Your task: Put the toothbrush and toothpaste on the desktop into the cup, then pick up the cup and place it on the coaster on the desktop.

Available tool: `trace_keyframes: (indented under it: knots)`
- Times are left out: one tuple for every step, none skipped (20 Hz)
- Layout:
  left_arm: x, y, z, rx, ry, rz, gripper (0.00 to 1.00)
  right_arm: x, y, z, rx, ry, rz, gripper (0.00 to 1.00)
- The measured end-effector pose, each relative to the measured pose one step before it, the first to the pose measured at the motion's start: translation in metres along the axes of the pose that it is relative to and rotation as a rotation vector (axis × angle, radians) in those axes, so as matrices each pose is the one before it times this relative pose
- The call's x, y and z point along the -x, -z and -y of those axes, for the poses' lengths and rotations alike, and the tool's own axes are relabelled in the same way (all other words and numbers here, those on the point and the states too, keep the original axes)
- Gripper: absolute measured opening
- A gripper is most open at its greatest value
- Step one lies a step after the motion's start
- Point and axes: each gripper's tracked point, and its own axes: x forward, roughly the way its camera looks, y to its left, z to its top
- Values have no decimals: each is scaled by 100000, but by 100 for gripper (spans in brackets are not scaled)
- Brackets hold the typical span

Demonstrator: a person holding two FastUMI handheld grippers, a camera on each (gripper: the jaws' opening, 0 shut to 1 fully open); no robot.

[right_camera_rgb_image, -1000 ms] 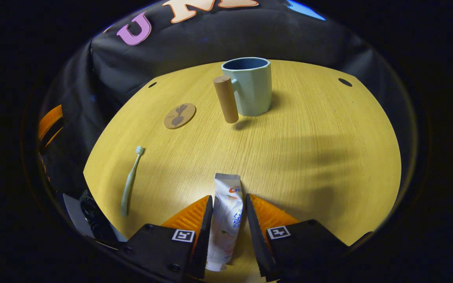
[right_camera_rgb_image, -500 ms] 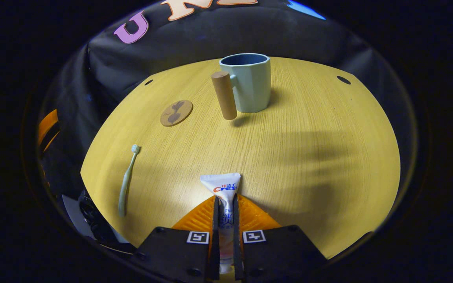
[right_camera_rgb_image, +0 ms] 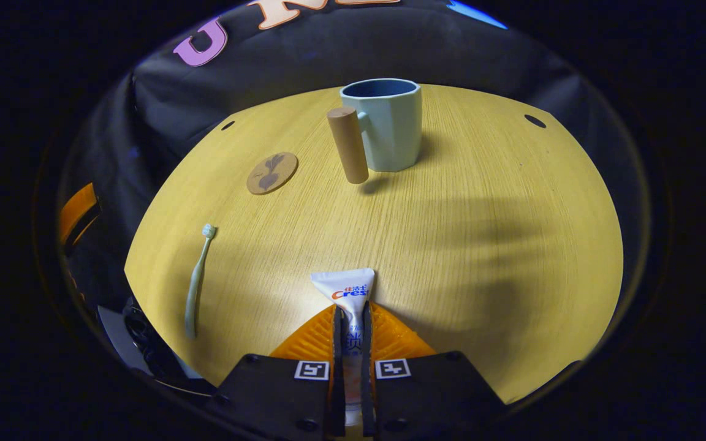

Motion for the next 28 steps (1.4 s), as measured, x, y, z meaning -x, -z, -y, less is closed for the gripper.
trace_keyframes:
  knots:
    - [-222,639,285,-360,1015,-1535,93,15,10,20,392,-139,126,13]
    - [-328,514,232,-690,847,-1840,92,52,-55,-19,250,27,92,13]
    - [-393,690,239,-880,723,-2142,91,-32,7,15,3,151,124,13]
    - [-414,733,188,-813,544,-2499,90,-53,4,15,-176,67,-95,13]
    - [-249,896,297,-628,794,-2290,90,-2,-6,-15,-174,-118,-17,13]
    - [-295,737,439,-316,1109,-2119,89,44,-35,-1,-265,-190,-186,13]
    - [-297,690,274,77,1022,-1811,89,-4,31,2,-307,-62,-36,13]
    - [-247,641,234,15,846,-2109,85,-4,-63,6,-249,113,-87,13]
    - [-521,630,197,107,804,-1624,84,-9,24,-19,-4,162,77,13]
    - [-366,516,112,261,360,-1917,84,9,-30,15,180,117,50,13]
    - [-237,628,130,611,578,-1960,84,2,24,-11,-11,49,35,13]
    - [-307,462,158,884,676,-1847,84,-35,-20,-17,-229,-14,-49,13]
    - [-350,594,198,741,497,-1732,84,15,-2,20,-241,-92,-87,13]
    - [-312,448,131,403,361,-1419,83,24,-54,-19,-264,-127,-30,13]
    - [-327,592,114,-232,51,-1595,81,-29,12,-10,-270,-130,-38,13]
    - [-317,402,40,-778,197,-1818,75,24,-39,-29,-261,-90,-95,13]
    - [-117,454,-30,-954,31,-2111,74,-24,17,16,-241,-73,-99,13]
    - [-198,475,70,-864,382,-2399,77,42,-51,25,-169,-54,-97,13]
    - [-611,516,147,-583,560,-2431,75,-23,29,-33,-2,-35,85,13]
    - [-367,282,159,-275,607,-1993,73,-40,-13,4,128,8,16,13]
    - [-388,142,142,-391,437,-1623,69,0,1,19,112,-36,91,13]
    - [-334,14,12,-628,409,-1202,66,16,-10,-12,-139,-3,-76,13]
    - [-266,141,-80,-516,-335,-1383,64,-8,2,-10,-279,-27,-89,13]
    - [-257,9,-145,-258,-207,-1207,58,1,-7,-2,-218,-74,-135,13]
    - [-266,115,73,100,118,-1343,53,-18,5,-7,-203,-133,-165,13]
    - [-267,133,71,-67,1,-1439,48,29,-29,29,-259,-162,-172,13]
    - [-344,258,-23,-384,-178,-1830,48,-21,21,-24,-166,-207,-159,13]
    - [-207,183,-30,-527,-173,-1969,48,4,0,-2,-266,-162,-148,13]
